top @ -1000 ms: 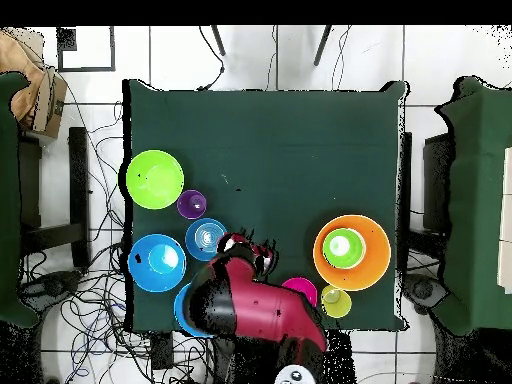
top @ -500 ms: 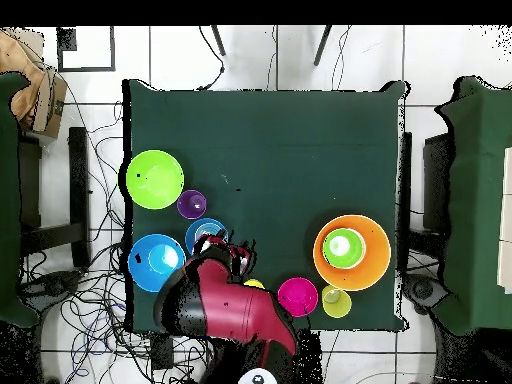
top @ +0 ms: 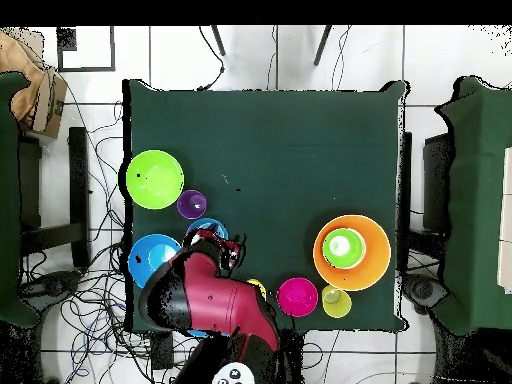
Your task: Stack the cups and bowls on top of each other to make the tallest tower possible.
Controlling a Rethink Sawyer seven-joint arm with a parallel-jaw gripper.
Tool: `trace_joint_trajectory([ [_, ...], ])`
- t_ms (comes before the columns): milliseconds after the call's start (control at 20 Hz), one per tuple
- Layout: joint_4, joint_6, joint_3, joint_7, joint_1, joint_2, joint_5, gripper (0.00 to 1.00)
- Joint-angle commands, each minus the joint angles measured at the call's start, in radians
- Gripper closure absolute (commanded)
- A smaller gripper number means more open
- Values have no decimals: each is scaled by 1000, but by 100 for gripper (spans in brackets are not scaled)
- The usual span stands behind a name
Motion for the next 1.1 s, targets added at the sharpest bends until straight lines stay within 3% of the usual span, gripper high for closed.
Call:
trace_joint_trajectory([
  [50, -45, 127, 8, 197, 60, 86, 77, 0],
  [1100, -43, 98, -72, 187, 206, 159, 181, 0],
])
